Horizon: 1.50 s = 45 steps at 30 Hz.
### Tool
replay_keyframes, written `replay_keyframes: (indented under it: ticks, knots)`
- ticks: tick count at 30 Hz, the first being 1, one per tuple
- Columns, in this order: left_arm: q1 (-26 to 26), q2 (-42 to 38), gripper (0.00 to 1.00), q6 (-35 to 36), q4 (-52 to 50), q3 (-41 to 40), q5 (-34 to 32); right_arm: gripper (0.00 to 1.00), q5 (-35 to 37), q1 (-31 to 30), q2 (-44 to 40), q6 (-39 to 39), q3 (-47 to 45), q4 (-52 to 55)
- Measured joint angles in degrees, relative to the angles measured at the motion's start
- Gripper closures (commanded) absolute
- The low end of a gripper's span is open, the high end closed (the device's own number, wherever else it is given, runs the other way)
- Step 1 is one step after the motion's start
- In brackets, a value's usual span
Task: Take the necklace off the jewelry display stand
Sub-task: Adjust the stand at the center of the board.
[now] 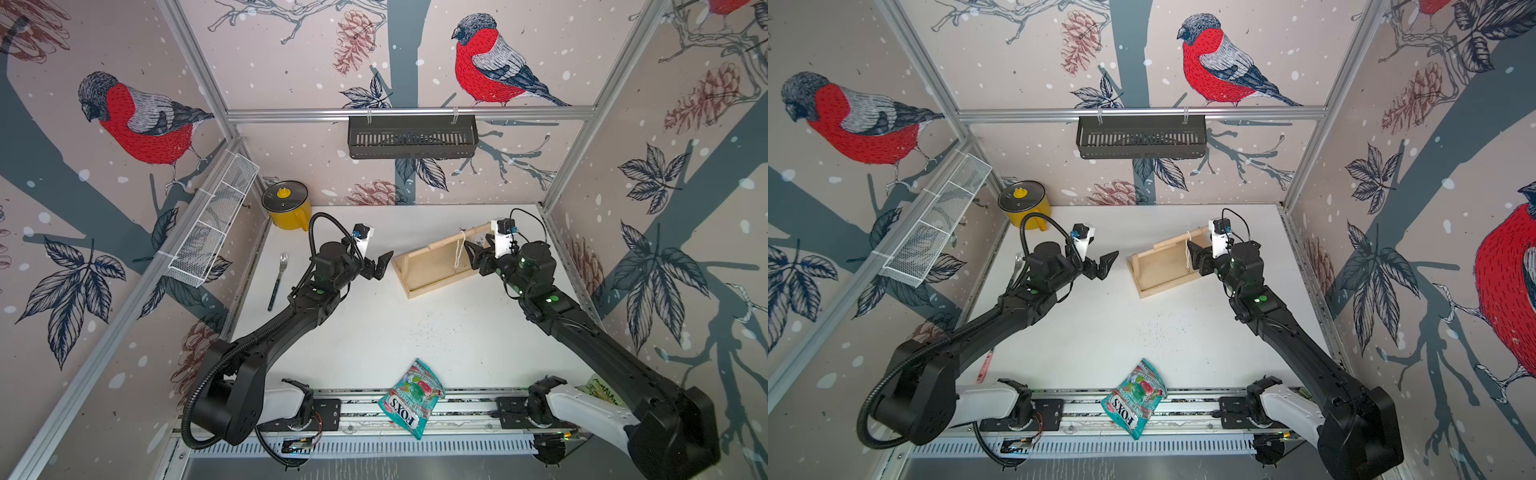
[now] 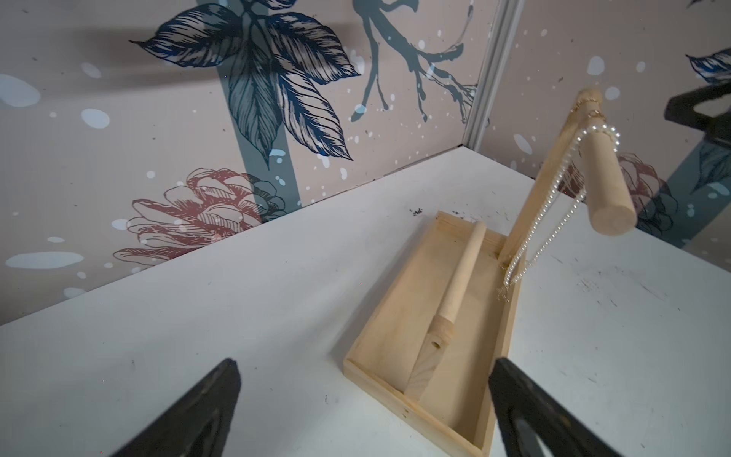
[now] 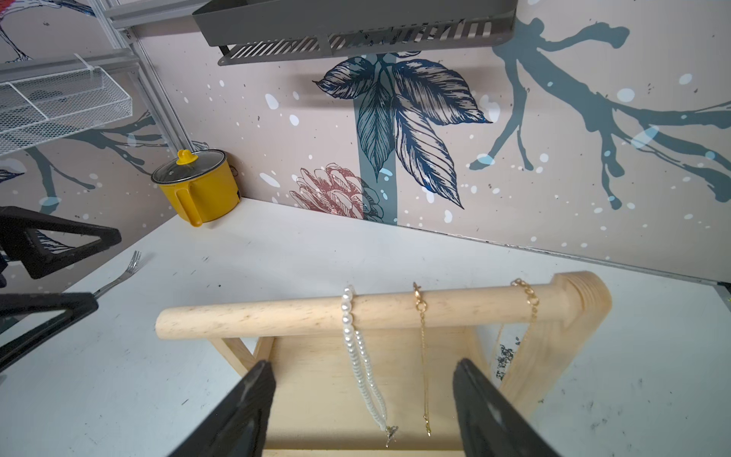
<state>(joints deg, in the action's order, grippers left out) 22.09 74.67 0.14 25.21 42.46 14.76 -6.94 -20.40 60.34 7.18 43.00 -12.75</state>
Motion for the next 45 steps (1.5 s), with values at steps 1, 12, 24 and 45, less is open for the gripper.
replay_keyframes:
  ticks: [1, 12, 24, 45]
  knots:
    - [-0.09, -0.11, 0.02, -1.40, 0.04, -0.02, -0.07, 0.21, -0.28, 1.18, -0.42, 0.20, 0.61, 0.07]
    - [3.34, -7.65, 0.04, -19.61, 0.59, -9.64, -6.16, 0.19, -1.97, 19.93, 9.55, 15.04, 14.95, 0.57]
    - [14.21, -4.28, 0.03, -41.99, -4.66, -12.63, -12.70, 0.20, -12.76, 32.17, 37.16, 23.08, 27.61, 6.51]
    - [5.66, 22.45, 0.30, -69.83, 3.28, -5.62, -6.99, 0.48, -28.11, 26.08, 59.63, 27.28, 28.87, 2.10]
